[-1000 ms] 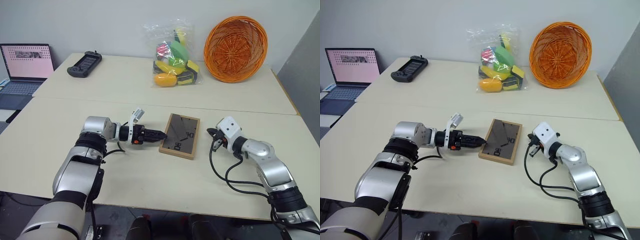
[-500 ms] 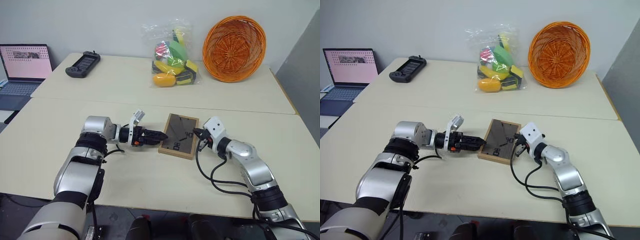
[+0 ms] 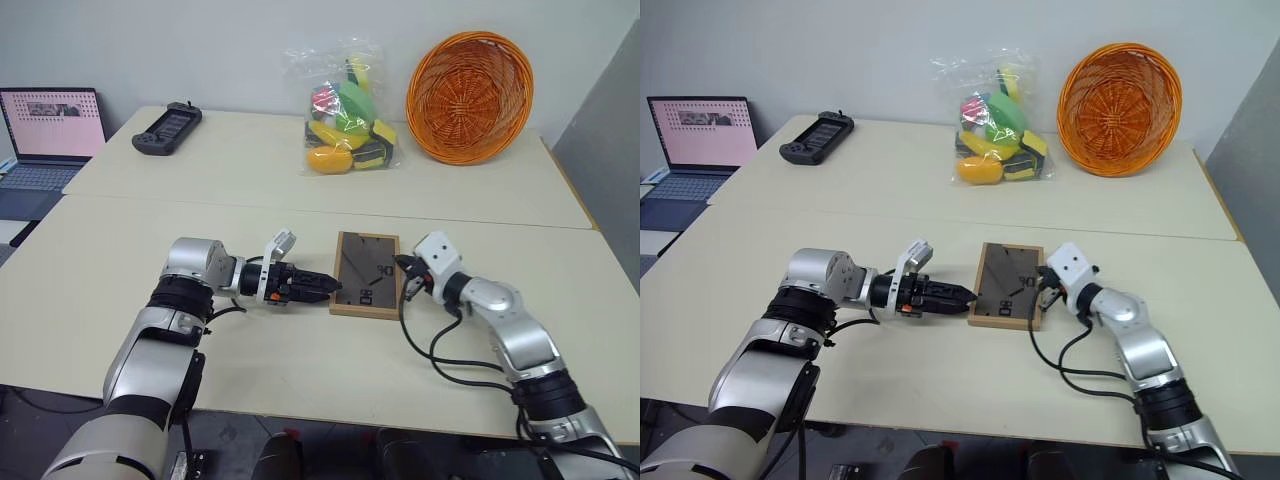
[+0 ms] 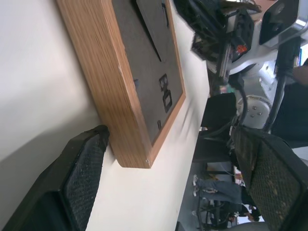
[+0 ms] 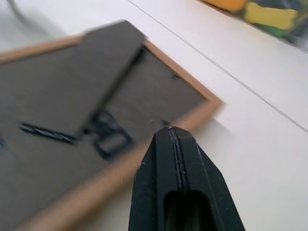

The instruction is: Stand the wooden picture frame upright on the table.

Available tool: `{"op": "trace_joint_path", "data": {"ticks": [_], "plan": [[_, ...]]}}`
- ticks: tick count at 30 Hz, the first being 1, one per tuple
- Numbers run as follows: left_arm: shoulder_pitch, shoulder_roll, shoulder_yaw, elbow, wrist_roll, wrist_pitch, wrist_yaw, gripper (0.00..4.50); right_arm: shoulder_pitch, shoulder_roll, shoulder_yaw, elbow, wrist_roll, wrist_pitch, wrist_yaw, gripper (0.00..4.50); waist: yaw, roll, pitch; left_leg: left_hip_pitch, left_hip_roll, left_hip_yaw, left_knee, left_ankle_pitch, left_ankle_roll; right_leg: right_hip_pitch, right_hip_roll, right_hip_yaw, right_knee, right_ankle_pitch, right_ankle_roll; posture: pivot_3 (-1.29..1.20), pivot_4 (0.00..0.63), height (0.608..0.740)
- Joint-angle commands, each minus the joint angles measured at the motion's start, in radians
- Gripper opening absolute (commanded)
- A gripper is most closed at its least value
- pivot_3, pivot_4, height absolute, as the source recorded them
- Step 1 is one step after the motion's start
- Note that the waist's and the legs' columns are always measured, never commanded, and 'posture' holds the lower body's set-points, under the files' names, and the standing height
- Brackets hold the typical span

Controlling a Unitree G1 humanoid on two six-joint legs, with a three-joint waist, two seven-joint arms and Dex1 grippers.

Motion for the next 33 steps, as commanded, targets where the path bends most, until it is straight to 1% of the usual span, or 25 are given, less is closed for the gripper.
{"op": "trace_joint_path", "data": {"ticks": [1,3,6,11,20,25,33], "plan": [[-0.009,0.015,0.023,-0.003,-0.018,-0.009,0.003,4.3,0.01,-0.082,-0.066,-0.038,0.01,-0.042,0.054,0.0,-0.001,0.0,0.0,0.0,0.0,0.0,0.0,0.0,0.0,0.0,0.0,0.0,0.0,0.0,0.0,0.0,0.15,0.74],[-0.011,0.015,0.026,0.002,-0.018,-0.015,0.006,4.3,0.043,-0.099,-0.062,-0.046,0.013,-0.047,0.07,0.0,-0.001,0.0,0.0,0.0,0.0,0.0,0.0,0.0,0.0,0.0,0.0,0.0,0.0,0.0,0.0,0.0,0.15,0.74],[-0.013,0.003,0.039,0.013,-0.019,-0.021,0.02,4.3,0.086,-0.046,-0.026,-0.063,0.017,-0.03,0.047,0.0,-0.002,0.0,0.0,0.0,0.0,0.0,0.0,0.0,0.0,0.0,0.001,0.0,0.0,0.0,0.0,0.0,0.15,0.74],[-0.016,0.0,0.037,0.0,-0.029,-0.007,0.022,4.3,0.105,0.02,0.01,-0.05,-0.007,-0.03,0.017,0.0,-0.004,0.0,0.0,0.0,0.0,0.001,0.0,0.0,0.0,0.0,0.0,0.001,0.0,0.0,0.0,0.0,0.15,0.74],[-0.016,-0.003,0.042,0.006,-0.03,0.021,0.047,4.3,0.03,0.137,0.04,-0.065,-0.003,0.005,-0.038,0.0,-0.004,0.0,0.0,0.0,0.001,0.0,0.0,0.0,0.0,-0.001,0.001,0.001,0.0,0.0,0.0,0.0,0.15,0.74],[0.01,-0.001,0.029,-0.004,-0.013,0.02,0.092,4.3,0.013,0.146,0.038,-0.093,-0.001,0.03,-0.042,0.0,-0.003,0.0,0.0,0.0,0.001,0.0,0.0,0.0,0.0,0.0,0.0,0.0,0.0,0.0,0.0,0.0,0.15,0.74],[0.006,-0.022,0.073,0.033,-0.007,-0.004,0.166,4.3,0.025,0.138,0.034,-0.104,0.001,0.041,-0.041,0.0,-0.002,0.0,0.0,0.0,0.001,0.0,0.0,0.0,0.0,0.0,0.0,0.0,0.0,0.0,0.0,0.0,0.15,0.74]]}}
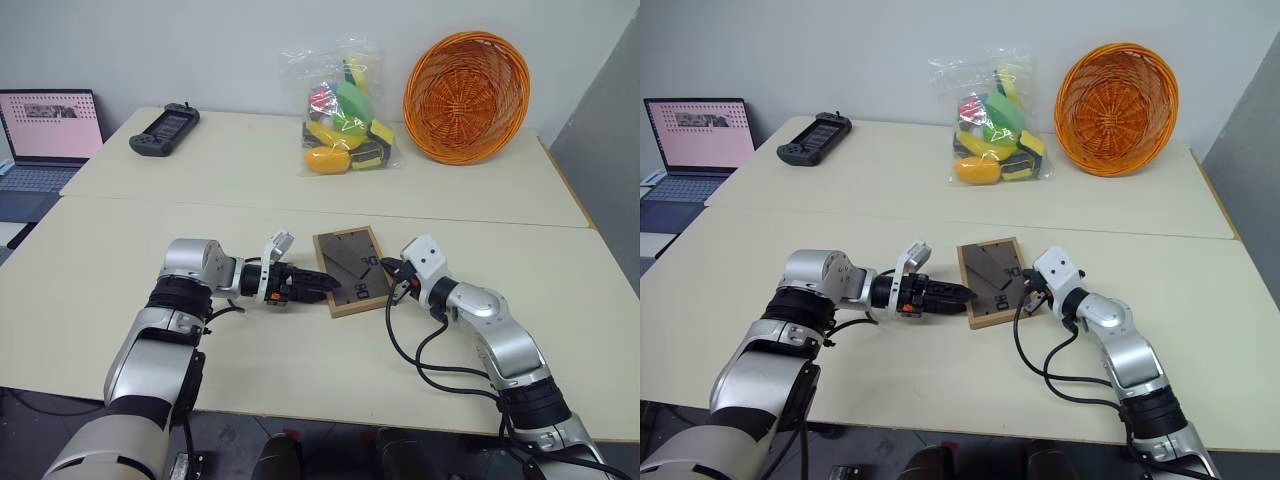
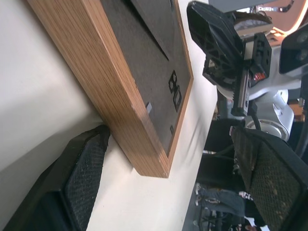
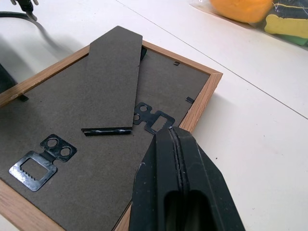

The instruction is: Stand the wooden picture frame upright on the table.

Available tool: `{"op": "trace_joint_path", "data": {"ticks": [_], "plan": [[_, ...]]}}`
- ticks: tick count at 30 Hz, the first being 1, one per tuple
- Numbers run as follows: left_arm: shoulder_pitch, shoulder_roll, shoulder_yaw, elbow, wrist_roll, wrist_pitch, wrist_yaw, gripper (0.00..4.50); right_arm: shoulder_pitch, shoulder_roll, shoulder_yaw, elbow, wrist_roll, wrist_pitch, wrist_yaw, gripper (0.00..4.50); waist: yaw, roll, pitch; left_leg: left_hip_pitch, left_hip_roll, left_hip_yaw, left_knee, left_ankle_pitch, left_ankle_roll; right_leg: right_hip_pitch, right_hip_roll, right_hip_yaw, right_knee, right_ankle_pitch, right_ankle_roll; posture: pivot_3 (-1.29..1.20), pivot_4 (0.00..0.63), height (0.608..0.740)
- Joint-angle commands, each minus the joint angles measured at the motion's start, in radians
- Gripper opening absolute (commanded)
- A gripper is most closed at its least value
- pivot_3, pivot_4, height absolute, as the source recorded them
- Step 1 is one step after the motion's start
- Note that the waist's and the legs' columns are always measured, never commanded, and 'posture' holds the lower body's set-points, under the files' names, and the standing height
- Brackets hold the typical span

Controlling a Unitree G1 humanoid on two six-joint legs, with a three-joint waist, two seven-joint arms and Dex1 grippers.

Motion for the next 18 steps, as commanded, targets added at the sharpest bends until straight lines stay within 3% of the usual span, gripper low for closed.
{"op": "trace_joint_path", "data": {"ticks": [1,10,18], "plan": [[0.004,-0.01,0.023,0.017,0.011,-0.018,0.053,4.3,-0.001,-0.011,-0.012,-0.047,0.001,0.005,0.001,0.0,0.0,0.0,0.0,0.0,0.0,0.0,0.0,0.0,0.0,0.0,0.0,0.0,0.0,0.0,0.0,0.0,0.15,0.74],[0.021,-0.008,0.029,-0.011,-0.005,0.0,0.066,4.3,0.039,-0.146,-0.051,0.08,-0.033,-0.093,0.041,0.0,0.003,0.0,0.0,0.0,-0.001,0.0,0.0,0.0,0.0,0.001,0.0,0.0,0.0,0.0,0.0,0.0,0.15,0.74],[0.016,-0.005,0.034,-0.001,-0.012,-0.003,0.072,4.3,0.068,-0.081,-0.01,0.036,-0.024,-0.074,0.035,0.0,0.0,0.0,0.0,0.005,0.0,0.0,0.0,0.0,0.0,0.005,0.0,0.001,-0.001,0.0,0.0,0.0,0.15,0.74]]}}
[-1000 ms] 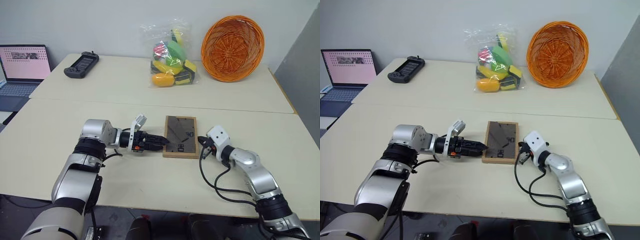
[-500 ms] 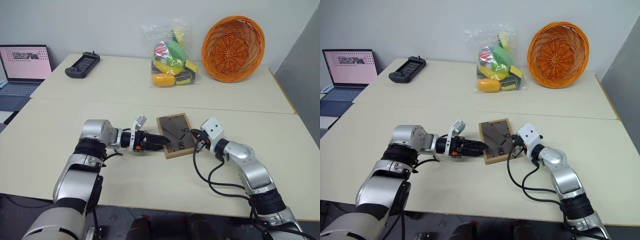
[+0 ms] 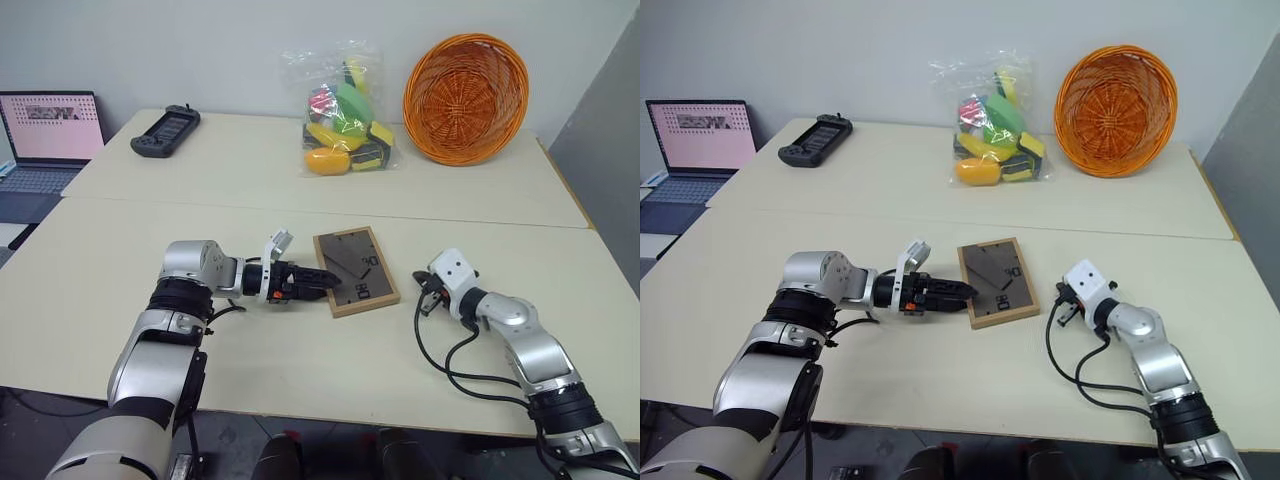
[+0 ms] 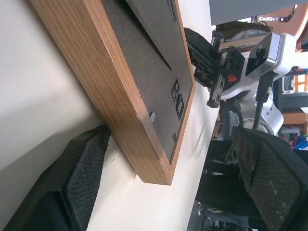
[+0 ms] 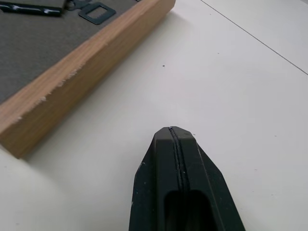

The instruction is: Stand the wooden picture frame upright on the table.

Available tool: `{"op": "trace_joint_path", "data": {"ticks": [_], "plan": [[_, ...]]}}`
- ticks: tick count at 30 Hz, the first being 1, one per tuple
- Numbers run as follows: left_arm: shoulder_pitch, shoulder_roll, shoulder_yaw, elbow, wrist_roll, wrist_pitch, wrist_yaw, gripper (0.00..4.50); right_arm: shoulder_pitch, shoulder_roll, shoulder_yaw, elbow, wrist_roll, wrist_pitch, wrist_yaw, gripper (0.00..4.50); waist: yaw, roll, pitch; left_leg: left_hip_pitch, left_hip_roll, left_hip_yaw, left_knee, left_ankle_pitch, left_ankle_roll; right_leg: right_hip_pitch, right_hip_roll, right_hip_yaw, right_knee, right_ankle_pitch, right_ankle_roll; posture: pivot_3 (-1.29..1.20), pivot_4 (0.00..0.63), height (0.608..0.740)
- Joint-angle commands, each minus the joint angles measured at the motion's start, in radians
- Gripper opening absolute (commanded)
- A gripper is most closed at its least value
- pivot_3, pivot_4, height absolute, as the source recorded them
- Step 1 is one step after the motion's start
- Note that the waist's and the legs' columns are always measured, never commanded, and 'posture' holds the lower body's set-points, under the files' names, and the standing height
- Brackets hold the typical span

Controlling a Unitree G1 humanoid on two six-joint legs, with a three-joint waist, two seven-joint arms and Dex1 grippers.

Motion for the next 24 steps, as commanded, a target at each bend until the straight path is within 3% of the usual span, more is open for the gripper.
{"op": "trace_joint_path", "data": {"ticks": [1,10,24], "plan": [[0.007,0.003,0.002,0.001,0.005,0.0,0.022,4.3,-0.002,0.048,0.03,-0.071,0.007,0.016,-0.008,0.0,0.0,0.0,0.0,0.0,0.0,0.0,0.0,0.0,0.0,0.0,0.0,0.0,0.0,0.0,0.0,0.0,0.15,0.74],[0.006,-0.007,0.006,0.006,0.005,-0.003,0.03,4.3,-0.079,0.179,0.036,-0.196,0.045,0.157,-0.056,0.0,0.0,0.0,0.0,0.0,0.0,0.0,0.0,0.0,0.0,0.0,0.0,0.0,0.0,0.0,0.0,0.0,0.15,0.74],[0.004,-0.006,0.024,0.032,0.011,-0.018,0.037,4.3,-0.058,0.127,0.019,-0.178,0.046,0.152,-0.051,0.0,0.003,0.0,0.0,0.0,0.0,0.0,0.0,0.0,0.0,0.0,0.0,0.0,-0.001,0.0,0.0,0.0,0.15,0.74]]}}
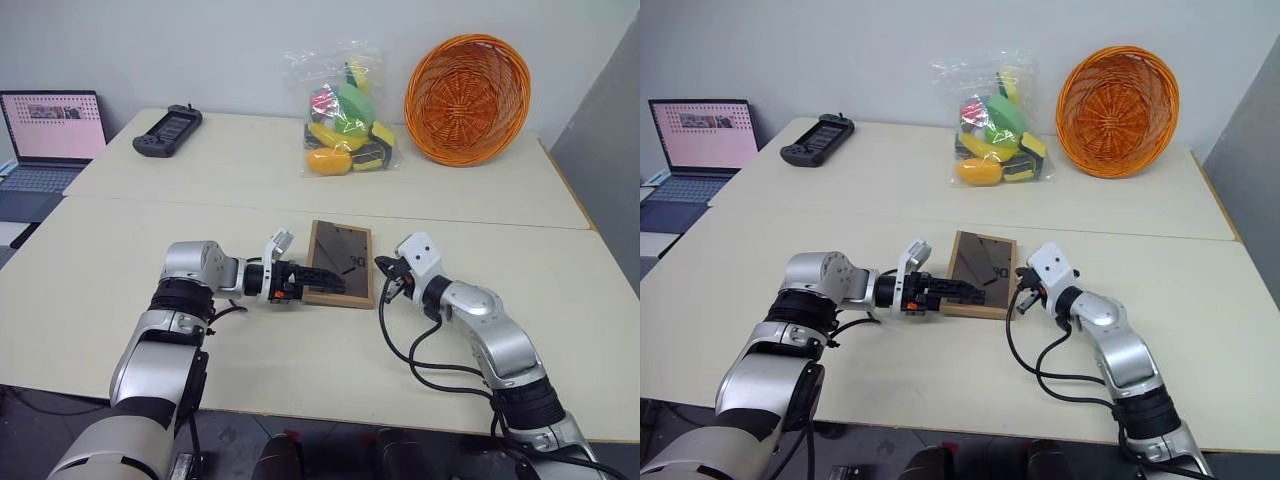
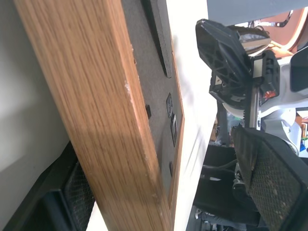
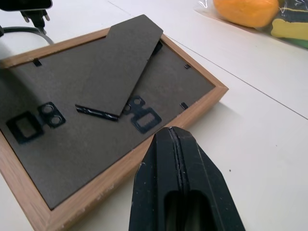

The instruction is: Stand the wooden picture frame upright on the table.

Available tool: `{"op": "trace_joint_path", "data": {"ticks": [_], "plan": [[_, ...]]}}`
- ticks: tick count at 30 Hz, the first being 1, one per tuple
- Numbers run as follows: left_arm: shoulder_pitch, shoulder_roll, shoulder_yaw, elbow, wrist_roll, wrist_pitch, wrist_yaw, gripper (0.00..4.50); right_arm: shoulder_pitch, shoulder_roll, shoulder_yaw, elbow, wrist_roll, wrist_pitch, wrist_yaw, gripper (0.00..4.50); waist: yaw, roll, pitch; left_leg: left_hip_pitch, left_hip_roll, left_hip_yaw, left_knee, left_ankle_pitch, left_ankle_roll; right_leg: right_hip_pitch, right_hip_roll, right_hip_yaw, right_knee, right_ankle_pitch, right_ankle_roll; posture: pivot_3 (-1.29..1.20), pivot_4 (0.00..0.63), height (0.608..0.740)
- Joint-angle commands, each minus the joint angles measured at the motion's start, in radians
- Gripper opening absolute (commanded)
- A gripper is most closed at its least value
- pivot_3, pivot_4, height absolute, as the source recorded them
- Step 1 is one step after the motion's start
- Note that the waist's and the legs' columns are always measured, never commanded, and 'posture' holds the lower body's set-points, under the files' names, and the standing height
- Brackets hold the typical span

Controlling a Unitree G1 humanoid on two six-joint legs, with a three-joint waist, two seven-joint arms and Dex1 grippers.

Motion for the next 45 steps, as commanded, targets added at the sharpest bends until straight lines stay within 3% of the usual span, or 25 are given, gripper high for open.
{"op": "trace_joint_path", "data": {"ticks": [1,4,19,30,38,45], "plan": [[0.003,0.004,0.007,0.018,0.014,-0.013,0.03,4.3,0.007,-0.017,-0.022,-0.036,0.011,-0.008,0.006,0.0,0.0,0.0,0.0,0.0,0.0,0.0,0.0,0.0,0.0,0.0,0.0,0.0,0.0,0.0,0.0,0.0,0.15,0.74],[0.002,-0.003,0.018,0.023,0.017,-0.025,0.042,4.3,0.01,-0.027,-0.028,-0.04,0.015,-0.007,0.01,0.0,-0.001,0.0,0.0,0.0,0.0,0.0,0.0,0.0,0.0,0.0,0.0,0.0,0.0,0.0,0.0,0.0,0.15,0.74],[0.01,0.003,0.031,-0.012,-0.021,0.006,0.021,1.36,0.012,-0.041,-0.03,-0.023,0.016,-0.015,0.014,0.0,0.0,0.0,0.0,-0.001,0.0,0.0,-0.001,0.0,0.0,-0.001,0.0,0.0,-0.001,0.0,0.0,0.0,0.15,0.74],[0.019,0.03,-0.002,-0.059,-0.026,0.015,0.005,1.29,0.031,-0.083,-0.042,-0.016,0.003,-0.045,0.026,0.0,-0.001,0.0,0.0,-0.001,0.0,0.0,-0.001,0.0,0.0,-0.001,0.0,0.0,-0.001,0.0,0.0,0.0,0.15,0.74],[-0.075,0.057,0.026,-0.018,-0.018,-0.078,-0.03,1.29,0.035,-0.165,-0.101,-0.045,0.051,-0.018,0.093,0.0,0.0,0.0,0.0,-0.001,0.0,0.0,-0.001,0.0,0.0,-0.001,0.0,0.0,-0.001,0.0,0.0,0.0,0.15,0.74],[-0.139,0.126,-0.035,-0.152,0.006,-0.256,-0.172,1.29,-0.029,-0.26,-0.214,-0.102,0.162,0.058,0.171,0.0,0.001,0.0,0.001,-0.006,0.0,0.0,-0.001,0.0,0.0,-0.006,0.0,0.0,-0.002,0.0,0.0,0.0,0.15,0.74]]}}
